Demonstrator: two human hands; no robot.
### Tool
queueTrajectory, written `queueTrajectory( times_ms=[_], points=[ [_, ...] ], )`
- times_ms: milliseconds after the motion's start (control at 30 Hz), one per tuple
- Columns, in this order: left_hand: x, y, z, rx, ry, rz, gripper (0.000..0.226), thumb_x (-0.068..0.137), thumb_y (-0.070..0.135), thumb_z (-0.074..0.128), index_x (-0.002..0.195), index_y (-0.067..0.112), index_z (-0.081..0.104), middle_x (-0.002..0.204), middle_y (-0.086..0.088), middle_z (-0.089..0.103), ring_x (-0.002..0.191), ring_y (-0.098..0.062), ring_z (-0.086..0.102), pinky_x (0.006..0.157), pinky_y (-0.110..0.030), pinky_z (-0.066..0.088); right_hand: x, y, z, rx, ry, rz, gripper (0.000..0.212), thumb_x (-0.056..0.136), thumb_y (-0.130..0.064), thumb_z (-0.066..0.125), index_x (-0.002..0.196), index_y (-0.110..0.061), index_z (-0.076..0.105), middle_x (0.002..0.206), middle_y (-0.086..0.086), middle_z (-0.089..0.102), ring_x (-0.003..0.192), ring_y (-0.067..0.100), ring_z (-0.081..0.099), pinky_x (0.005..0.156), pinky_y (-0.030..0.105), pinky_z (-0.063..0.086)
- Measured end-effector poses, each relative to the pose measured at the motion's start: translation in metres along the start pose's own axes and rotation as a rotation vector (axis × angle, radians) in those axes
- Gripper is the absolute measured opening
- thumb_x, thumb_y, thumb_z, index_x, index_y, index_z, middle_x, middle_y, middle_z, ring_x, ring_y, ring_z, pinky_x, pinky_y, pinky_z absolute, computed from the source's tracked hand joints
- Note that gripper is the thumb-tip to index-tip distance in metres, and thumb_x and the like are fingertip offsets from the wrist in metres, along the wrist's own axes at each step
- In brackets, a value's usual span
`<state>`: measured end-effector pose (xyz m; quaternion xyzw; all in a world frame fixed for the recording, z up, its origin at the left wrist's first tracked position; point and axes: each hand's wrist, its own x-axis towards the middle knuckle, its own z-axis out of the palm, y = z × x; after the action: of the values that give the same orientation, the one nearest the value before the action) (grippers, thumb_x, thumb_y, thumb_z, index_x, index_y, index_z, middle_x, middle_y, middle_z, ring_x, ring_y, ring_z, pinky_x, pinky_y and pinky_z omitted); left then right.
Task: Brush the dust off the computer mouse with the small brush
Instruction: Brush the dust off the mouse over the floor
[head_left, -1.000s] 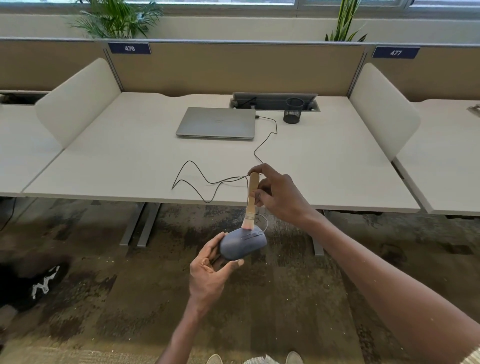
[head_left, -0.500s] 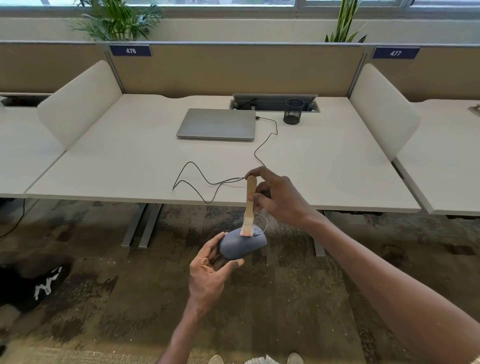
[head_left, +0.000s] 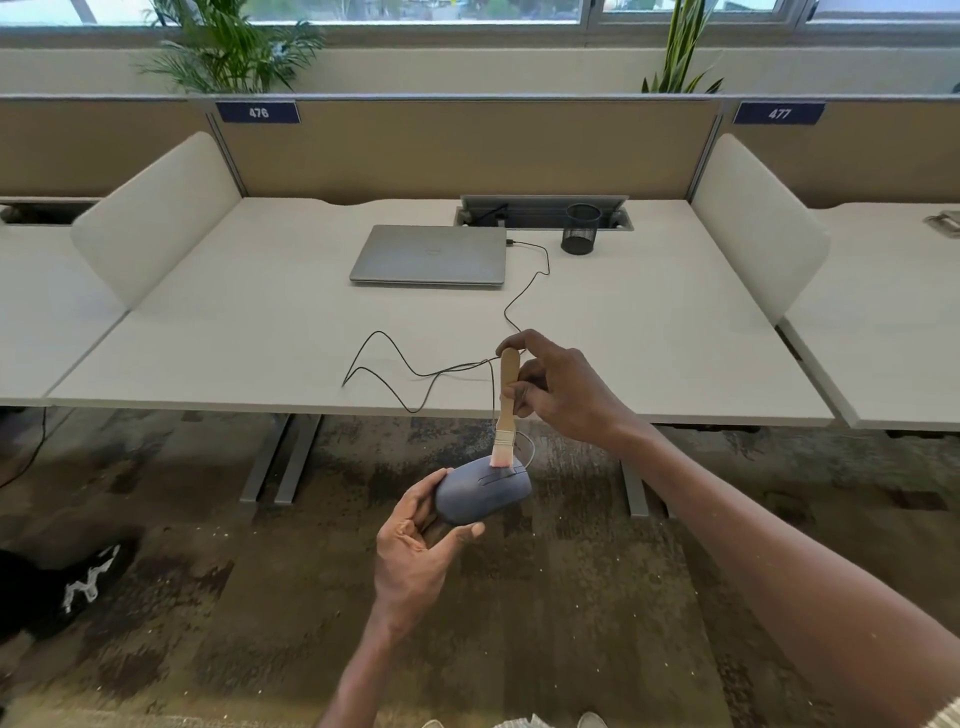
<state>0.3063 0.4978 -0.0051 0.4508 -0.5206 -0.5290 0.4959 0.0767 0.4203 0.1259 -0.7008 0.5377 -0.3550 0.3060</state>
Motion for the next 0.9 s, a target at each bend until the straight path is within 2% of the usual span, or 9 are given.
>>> queueTrajectory(
  times_ms=[200, 433, 600, 700, 900],
  points=[
    [0.001, -0.001, -0.002, -0.004, 0.011, 0.002, 0.075, 0.067, 0.010, 0.089, 0.134, 0.018, 0.058, 0.132, -0.002, 0.065, 0.122, -0.019, 0.064, 0.093, -0.026, 0.055, -0.001, 0.003, -0.002, 0.016, 0.073, -0.010, 0.037, 0.095, 0.006, 0.062, 0.116, -0.023, 0.052, 0.082, 0.011, 0.074, 0.069, 0.019, 0.073, 0.074, 0.034, 0.064],
    [0.001, -0.001, -0.005, -0.026, 0.000, 0.004, 0.075, 0.067, 0.012, 0.088, 0.135, 0.019, 0.056, 0.133, 0.000, 0.065, 0.123, -0.019, 0.063, 0.095, -0.027, 0.055, -0.005, 0.009, -0.014, 0.020, -0.017, 0.015, 0.037, 0.096, 0.010, 0.056, 0.113, -0.022, 0.053, 0.083, 0.011, 0.074, 0.073, 0.017, 0.075, 0.070, 0.024, 0.061],
    [0.000, 0.001, -0.002, -0.030, -0.027, -0.008, 0.073, 0.068, 0.013, 0.089, 0.134, 0.023, 0.058, 0.134, -0.003, 0.064, 0.124, -0.021, 0.062, 0.095, -0.027, 0.055, 0.005, 0.008, -0.006, 0.031, -0.021, 0.016, 0.040, 0.094, 0.015, 0.049, 0.109, -0.021, 0.053, 0.082, 0.013, 0.074, 0.075, 0.023, 0.074, 0.073, 0.029, 0.063],
    [0.000, 0.003, -0.002, -0.024, -0.036, -0.005, 0.072, 0.068, 0.016, 0.089, 0.133, 0.026, 0.059, 0.134, -0.001, 0.064, 0.125, -0.020, 0.062, 0.095, -0.027, 0.055, 0.011, 0.006, 0.000, 0.035, -0.014, 0.011, 0.042, 0.092, 0.016, 0.046, 0.108, -0.022, 0.052, 0.083, 0.014, 0.073, 0.075, 0.022, 0.074, 0.070, 0.025, 0.060],
    [0.002, 0.001, -0.001, -0.027, -0.017, 0.014, 0.072, 0.067, 0.005, 0.085, 0.133, 0.017, 0.057, 0.130, -0.002, 0.066, 0.122, -0.020, 0.064, 0.094, -0.027, 0.056, 0.017, 0.001, 0.006, 0.023, 0.090, 0.004, 0.038, 0.094, 0.006, 0.062, 0.121, -0.019, 0.053, 0.083, 0.007, 0.074, 0.069, 0.013, 0.074, 0.072, 0.027, 0.063]
  ],
)
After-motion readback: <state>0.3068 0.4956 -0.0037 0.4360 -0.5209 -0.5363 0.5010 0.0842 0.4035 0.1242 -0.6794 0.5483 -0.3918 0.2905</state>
